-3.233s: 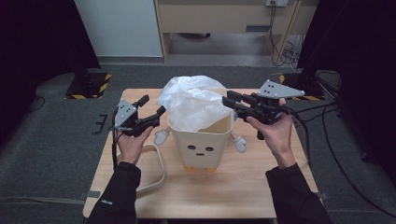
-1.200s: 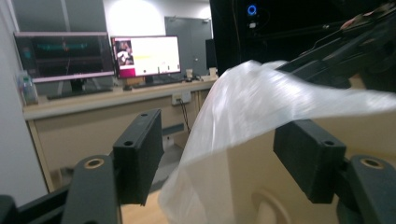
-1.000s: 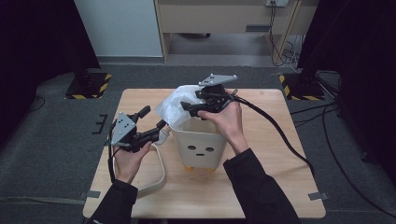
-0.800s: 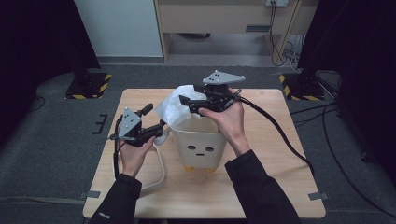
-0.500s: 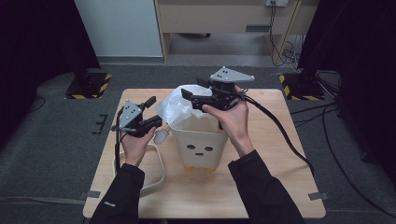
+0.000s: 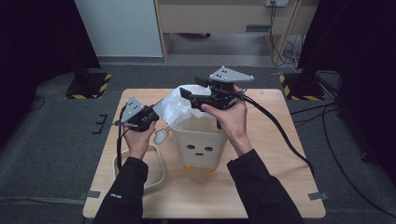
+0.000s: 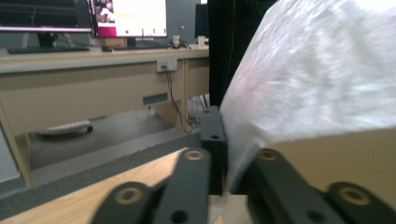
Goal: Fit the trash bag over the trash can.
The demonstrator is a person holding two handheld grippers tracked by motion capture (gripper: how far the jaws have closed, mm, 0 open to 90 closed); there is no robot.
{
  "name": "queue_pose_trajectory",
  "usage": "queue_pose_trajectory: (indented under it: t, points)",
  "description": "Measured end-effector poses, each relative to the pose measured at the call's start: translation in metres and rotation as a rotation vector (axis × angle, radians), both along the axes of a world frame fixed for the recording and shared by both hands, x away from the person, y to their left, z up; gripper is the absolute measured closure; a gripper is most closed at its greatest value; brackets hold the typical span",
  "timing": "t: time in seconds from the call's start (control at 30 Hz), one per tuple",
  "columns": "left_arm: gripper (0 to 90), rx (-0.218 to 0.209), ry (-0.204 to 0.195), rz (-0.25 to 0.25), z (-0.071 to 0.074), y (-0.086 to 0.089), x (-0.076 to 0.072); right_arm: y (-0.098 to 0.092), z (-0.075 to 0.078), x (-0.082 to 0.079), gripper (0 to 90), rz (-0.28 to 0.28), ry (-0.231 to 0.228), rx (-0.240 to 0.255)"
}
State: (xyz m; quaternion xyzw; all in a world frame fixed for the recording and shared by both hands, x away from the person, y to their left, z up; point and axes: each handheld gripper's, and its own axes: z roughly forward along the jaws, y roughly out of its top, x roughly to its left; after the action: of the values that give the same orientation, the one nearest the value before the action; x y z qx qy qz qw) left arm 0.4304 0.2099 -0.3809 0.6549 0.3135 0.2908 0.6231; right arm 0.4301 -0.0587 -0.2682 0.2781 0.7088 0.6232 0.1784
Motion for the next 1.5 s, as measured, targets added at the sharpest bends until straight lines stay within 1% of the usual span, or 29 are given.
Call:
queue_pose_trajectory:
  t: [0.1,0.13,0.2,0.27,0.33,0.4,0.47,0.53,0.57,0.63,0.67,0.7,0.77,0.8,0.87,0.93,0.97,1.03,1.07,1.13,1.2,1.23,1.3,1.33,1.4,1.47,1.5]
  points:
    - [89.6,0.009,-0.023,-0.003,0.009,0.001,-0.006,-0.002,0.002,-0.001,32.7,-0.002,-0.009,0.018]
    - [89.7,0.004,-0.036,0.002,0.012,0.002,-0.008,-0.003,0.004,-0.002,32.9,-0.003,-0.012,0.026]
    - [89.7,-0.009,-0.07,0.005,0.022,0.003,-0.015,-0.006,0.007,-0.003,33.3,-0.011,-0.027,0.04]
    - [89.7,-0.01,-0.111,0.004,0.033,0.004,-0.023,-0.01,0.01,-0.003,33.6,-0.016,-0.037,0.059]
    - [89.7,0.002,-0.151,0.005,0.045,0.004,-0.033,-0.012,0.012,-0.004,33.9,-0.021,-0.044,0.074]
    - [89.7,0.026,-0.186,-0.002,0.056,0.001,-0.043,-0.012,0.013,-0.003,34.2,-0.019,-0.041,0.079]
    - [89.6,0.034,-0.197,-0.028,0.064,-0.003,-0.052,-0.011,0.013,-0.003,34.1,-0.016,-0.034,0.084]
    - [89.7,0.046,-0.203,-0.05,0.069,-0.008,-0.059,-0.009,0.012,-0.003,34.3,-0.009,-0.029,0.086]
    - [89.6,0.039,-0.208,-0.065,0.069,-0.01,-0.063,-0.007,0.011,-0.003,34.3,-0.004,-0.027,0.083]
    - [89.6,0.038,-0.207,-0.084,0.068,-0.013,-0.07,-0.003,0.01,-0.003,35.0,0.002,-0.033,0.041]
    - [89.6,0.037,-0.206,-0.091,0.067,-0.014,-0.073,-0.001,0.01,-0.003,36.0,0.007,-0.023,0.025]
    - [89.6,0.036,-0.196,-0.098,0.064,-0.014,-0.076,0.002,0.008,-0.002,36.7,0.009,-0.017,0.006]
    - [89.3,0.043,-0.191,-0.094,0.06,-0.013,-0.079,0.007,0.004,0.0,37.9,0.001,0.019,-0.041]
    - [86.0,0.047,-0.183,-0.08,0.057,-0.011,-0.079,0.008,0.001,0.001,38.4,-0.007,0.035,-0.069]
    - [71.5,0.053,-0.168,-0.035,0.051,-0.005,-0.079,0.011,-0.005,0.003,39.1,-0.015,0.069,-0.127]
    - [57.1,0.043,-0.139,0.003,0.043,0.002,-0.077,0.013,-0.012,0.006,39.3,-0.027,0.106,-0.185]
    - [52.1,0.043,-0.124,0.019,0.039,0.005,-0.076,0.013,-0.015,0.008,39.1,-0.033,0.122,-0.203]
    - [45.2,0.038,-0.098,0.038,0.03,0.01,-0.073,0.014,-0.02,0.01,37.9,-0.034,0.167,-0.248]
    - [42.2,0.043,-0.087,0.048,0.026,0.012,-0.072,0.015,-0.022,0.011,37.0,-0.031,0.193,-0.274]
    - [39.3,0.061,-0.058,0.059,0.019,0.015,-0.067,0.016,-0.024,0.012,36.2,-0.028,0.215,-0.3]
    - [37.0,0.055,-0.046,0.062,0.014,0.016,-0.062,0.017,-0.023,0.011,36.2,-0.028,0.213,-0.297]
    - [36.2,0.056,-0.036,0.058,0.012,0.015,-0.06,0.016,-0.022,0.011,36.2,-0.027,0.199,-0.289]
    - [35.4,0.059,-0.017,0.049,0.008,0.012,-0.055,0.014,-0.019,0.009,36.2,-0.03,0.166,-0.246]
    - [35.0,0.06,-0.012,0.046,0.006,0.011,-0.052,0.013,-0.017,0.009,36.1,-0.035,0.141,-0.216]
    - [34.5,0.06,-0.005,0.039,0.004,0.007,-0.047,0.011,-0.012,0.008,35.2,-0.044,0.107,-0.157]
    - [34.2,0.061,0.0,0.037,0.003,0.004,-0.041,0.009,-0.009,0.006,35.0,-0.044,0.084,-0.121]
    - [34.3,0.062,0.001,0.037,0.002,0.002,-0.038,0.008,-0.008,0.006,34.9,-0.041,0.083,-0.109]
